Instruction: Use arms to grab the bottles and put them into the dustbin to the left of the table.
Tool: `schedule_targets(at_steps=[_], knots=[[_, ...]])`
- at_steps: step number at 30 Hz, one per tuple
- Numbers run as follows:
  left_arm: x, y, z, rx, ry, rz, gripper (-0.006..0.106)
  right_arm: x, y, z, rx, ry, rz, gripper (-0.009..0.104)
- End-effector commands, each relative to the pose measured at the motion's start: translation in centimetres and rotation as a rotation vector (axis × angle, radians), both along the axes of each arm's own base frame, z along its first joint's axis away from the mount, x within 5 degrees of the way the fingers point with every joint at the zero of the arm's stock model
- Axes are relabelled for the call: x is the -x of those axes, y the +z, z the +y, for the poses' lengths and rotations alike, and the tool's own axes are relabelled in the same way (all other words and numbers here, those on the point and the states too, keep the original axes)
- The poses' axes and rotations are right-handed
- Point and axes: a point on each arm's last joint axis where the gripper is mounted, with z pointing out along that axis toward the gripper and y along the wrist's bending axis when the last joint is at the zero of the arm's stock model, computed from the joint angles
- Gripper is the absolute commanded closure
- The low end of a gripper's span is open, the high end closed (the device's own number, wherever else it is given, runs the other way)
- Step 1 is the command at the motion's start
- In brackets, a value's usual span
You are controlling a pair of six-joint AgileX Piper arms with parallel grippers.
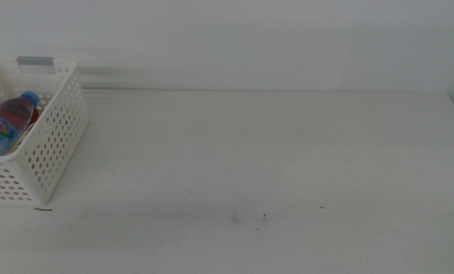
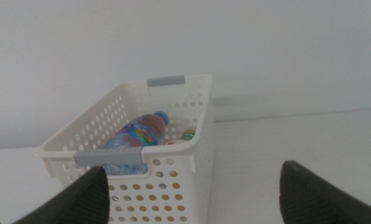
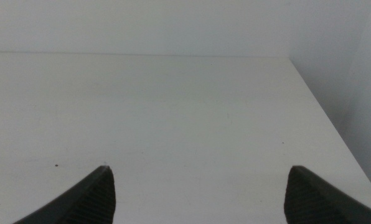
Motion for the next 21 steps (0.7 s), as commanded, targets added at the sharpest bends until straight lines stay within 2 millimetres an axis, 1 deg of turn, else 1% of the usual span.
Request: schedule_targets(at_steps=[1, 8, 21], knots=[[0.04, 0.17, 0.06, -0.018, 0.008, -0.021, 0.007, -0.01, 0.04, -0.09, 0.020, -0.008, -0.017, 0.011], [0.04, 0.16, 0.09, -0.065, 0.011, -0.017, 0.007, -0.01, 0.04, -0.09, 0.020, -0.008, -0.017, 0.011], [0.04, 0.16, -0.08, -0.065, -0.020, -0.017, 0.007, -0.01, 0.04, -0.09, 0.020, -0.008, -0.017, 0.011]])
